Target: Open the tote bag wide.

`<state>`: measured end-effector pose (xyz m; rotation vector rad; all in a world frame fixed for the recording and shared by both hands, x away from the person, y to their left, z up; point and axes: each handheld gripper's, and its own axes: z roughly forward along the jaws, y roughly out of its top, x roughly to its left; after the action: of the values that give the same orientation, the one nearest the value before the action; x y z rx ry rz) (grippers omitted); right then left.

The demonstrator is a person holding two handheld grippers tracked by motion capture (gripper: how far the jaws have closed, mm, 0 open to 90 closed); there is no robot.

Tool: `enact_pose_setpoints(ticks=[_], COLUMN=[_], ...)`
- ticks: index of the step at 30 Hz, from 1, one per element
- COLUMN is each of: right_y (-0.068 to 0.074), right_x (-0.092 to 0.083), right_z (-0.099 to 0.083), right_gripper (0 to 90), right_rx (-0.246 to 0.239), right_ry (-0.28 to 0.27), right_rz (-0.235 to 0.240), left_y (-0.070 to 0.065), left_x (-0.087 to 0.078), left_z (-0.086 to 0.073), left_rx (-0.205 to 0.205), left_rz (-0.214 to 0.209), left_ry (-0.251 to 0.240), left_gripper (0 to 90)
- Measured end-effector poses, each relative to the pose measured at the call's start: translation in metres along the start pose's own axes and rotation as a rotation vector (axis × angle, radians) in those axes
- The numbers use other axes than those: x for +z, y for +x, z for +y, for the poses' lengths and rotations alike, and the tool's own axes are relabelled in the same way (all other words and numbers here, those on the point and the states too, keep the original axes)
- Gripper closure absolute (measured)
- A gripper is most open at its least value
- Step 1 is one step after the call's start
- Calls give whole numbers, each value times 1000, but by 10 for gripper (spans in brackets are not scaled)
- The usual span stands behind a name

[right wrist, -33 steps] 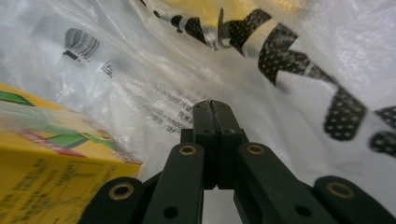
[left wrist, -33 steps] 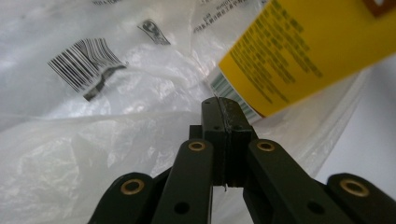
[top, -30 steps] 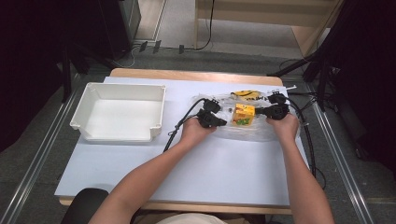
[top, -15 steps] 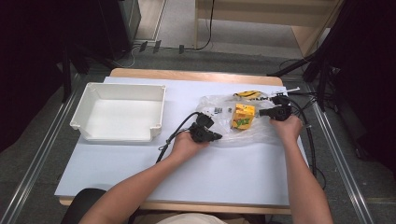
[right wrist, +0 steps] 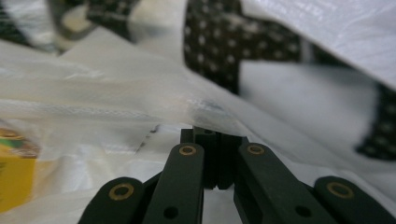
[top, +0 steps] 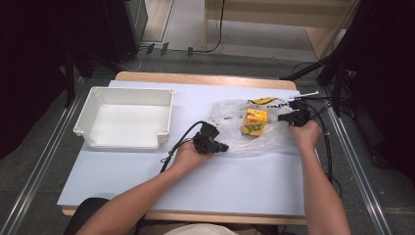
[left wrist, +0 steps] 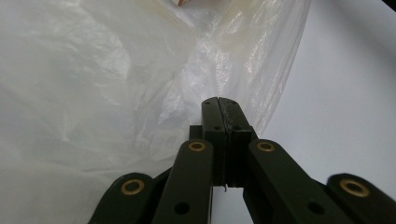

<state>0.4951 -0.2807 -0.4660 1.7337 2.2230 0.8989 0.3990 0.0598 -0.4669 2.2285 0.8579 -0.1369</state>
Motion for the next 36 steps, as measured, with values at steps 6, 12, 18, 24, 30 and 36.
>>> enact_pose_setpoints(ticks=[6, 12, 18, 24, 30, 36], right_y=[21, 39, 48, 54, 53, 52], right_x=[-19, -41, -51, -46, -39, -35], right_z=[-3, -14, -21, -29, -37, -45], right_gripper=[900, 900, 900, 900, 900, 900], right_rx=[-61, -119, -150, -158, -154, -152], right_ry=[-45, -56, -48, -30, -8, -3], right_rz=[82, 137, 171, 177, 188, 195], left_y=[-4, -9, -8, 1, 6, 14], left_x=[-11, -29, -40, -40, -40, -33], left_z=[16, 42, 63, 81, 102, 119], left_rx=[15, 46, 69, 50, 62, 73], left_rz=[-15, -21, -1, 7, 16, 57], left_ry=[-27, -48, -62, -73, -93, -107], left_gripper=[900, 900, 900, 900, 900, 900])
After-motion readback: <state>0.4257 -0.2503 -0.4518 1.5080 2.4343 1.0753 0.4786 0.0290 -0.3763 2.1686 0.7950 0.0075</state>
